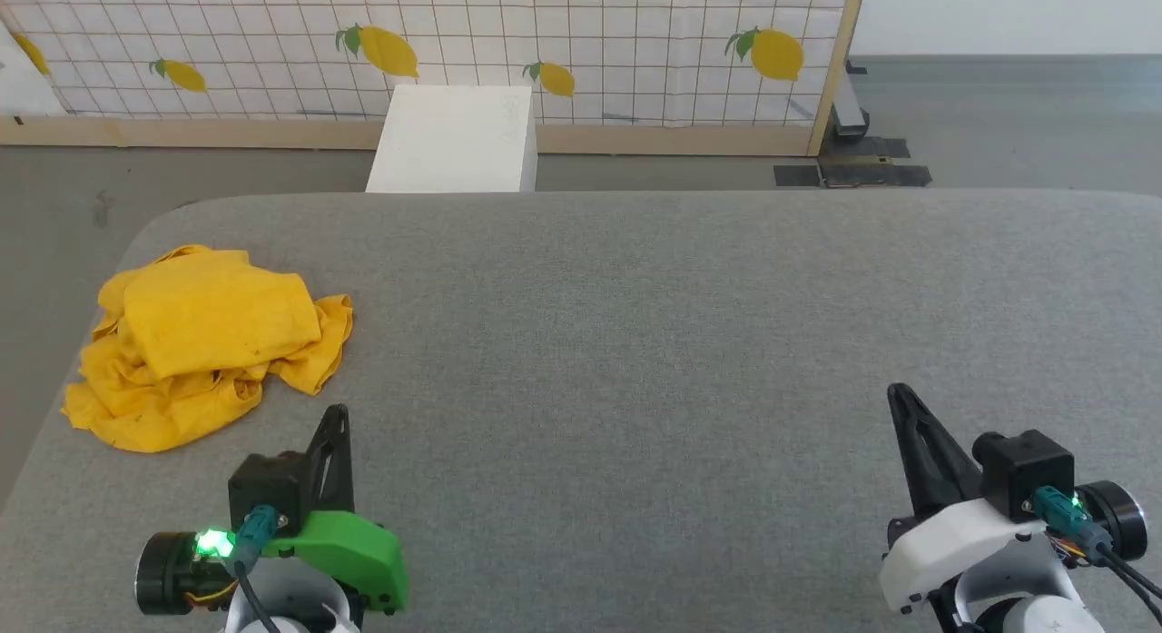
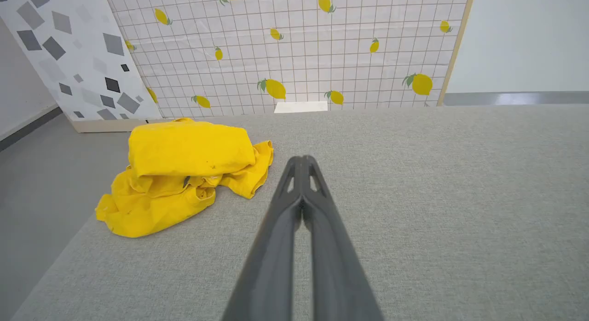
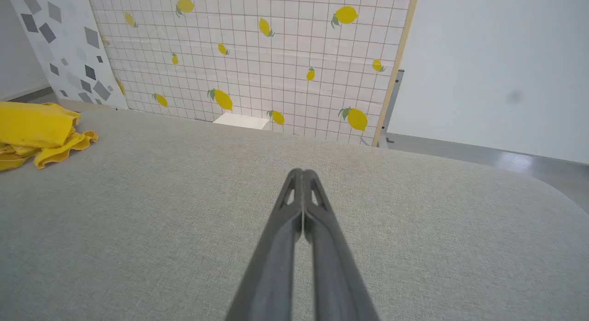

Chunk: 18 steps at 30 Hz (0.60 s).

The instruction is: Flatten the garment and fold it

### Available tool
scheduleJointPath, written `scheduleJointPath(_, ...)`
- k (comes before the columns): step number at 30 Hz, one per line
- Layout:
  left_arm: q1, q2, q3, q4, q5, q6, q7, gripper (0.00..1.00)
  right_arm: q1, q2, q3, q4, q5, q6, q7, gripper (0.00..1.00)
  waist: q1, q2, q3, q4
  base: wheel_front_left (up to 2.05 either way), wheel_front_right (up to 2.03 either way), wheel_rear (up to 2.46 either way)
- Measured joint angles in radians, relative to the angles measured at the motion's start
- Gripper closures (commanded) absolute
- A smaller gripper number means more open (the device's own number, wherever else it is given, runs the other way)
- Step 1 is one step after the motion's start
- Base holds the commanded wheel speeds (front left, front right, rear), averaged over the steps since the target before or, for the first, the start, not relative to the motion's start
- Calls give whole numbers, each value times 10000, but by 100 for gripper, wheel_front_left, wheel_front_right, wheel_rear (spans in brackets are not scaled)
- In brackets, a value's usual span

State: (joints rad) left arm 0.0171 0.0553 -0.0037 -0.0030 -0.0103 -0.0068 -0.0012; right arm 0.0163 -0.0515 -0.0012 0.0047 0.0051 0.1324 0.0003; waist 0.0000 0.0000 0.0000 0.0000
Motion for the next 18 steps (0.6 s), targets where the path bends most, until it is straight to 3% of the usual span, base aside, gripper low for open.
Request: scheduleJointPath(18, 0, 0, 2, 0, 0, 0, 0, 100, 0, 0, 2, 0, 0, 0, 0, 100, 0, 0, 0, 0, 0, 0, 0)
